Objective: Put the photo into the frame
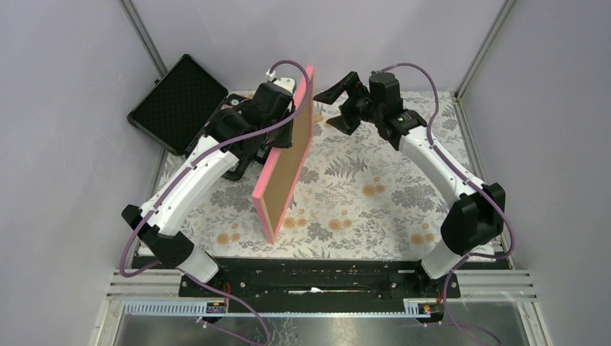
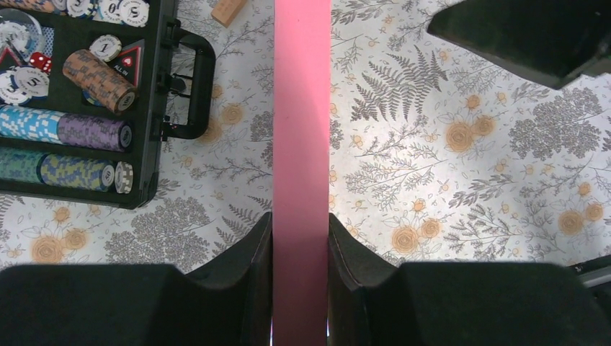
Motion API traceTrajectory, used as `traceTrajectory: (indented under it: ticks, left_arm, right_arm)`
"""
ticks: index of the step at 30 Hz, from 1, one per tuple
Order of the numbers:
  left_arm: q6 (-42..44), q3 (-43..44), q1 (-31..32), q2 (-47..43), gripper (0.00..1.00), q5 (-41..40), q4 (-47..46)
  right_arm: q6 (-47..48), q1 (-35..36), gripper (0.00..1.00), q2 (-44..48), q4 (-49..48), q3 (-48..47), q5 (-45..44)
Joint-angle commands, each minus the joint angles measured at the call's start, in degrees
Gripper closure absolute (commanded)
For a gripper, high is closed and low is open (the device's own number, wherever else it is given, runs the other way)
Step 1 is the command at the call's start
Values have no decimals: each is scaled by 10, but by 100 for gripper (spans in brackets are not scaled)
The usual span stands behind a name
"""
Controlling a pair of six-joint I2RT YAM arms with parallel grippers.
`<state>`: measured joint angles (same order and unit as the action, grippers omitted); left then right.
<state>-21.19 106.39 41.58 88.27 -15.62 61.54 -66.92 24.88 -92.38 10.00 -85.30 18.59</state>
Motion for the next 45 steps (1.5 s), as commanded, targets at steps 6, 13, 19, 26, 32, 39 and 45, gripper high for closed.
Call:
traceTrajectory:
  ticks: [6, 13, 19, 26, 32, 39, 45]
  left_arm:
    - [-32, -6, 9, 5, 77, 66, -44]
    - [-35, -19, 12, -2, 65, 69, -51]
    - [-41, -29, 17, -6, 55, 87, -69]
    - [-47, -29, 27, -8, 39, 96, -80]
    - [-52, -50, 29, -31, 28, 142, -121]
    - [-76, -97, 30, -57, 23, 209, -181]
    - [-94, -143, 31, -82, 22, 253, -244]
  right_arm:
    - [-38, 48, 0, -59, 6, -129, -32]
    - [-12, 65, 0, -81, 60, -159, -56]
    - [-3, 66, 0, -73, 67, -160, -73]
    - [8, 66, 0, -72, 91, -160, -75]
    - [36, 65, 0, -38, 118, -138, -95]
    - [75, 64, 4, -4, 162, -118, -118]
    - [96, 55, 25, 41, 165, -73, -111]
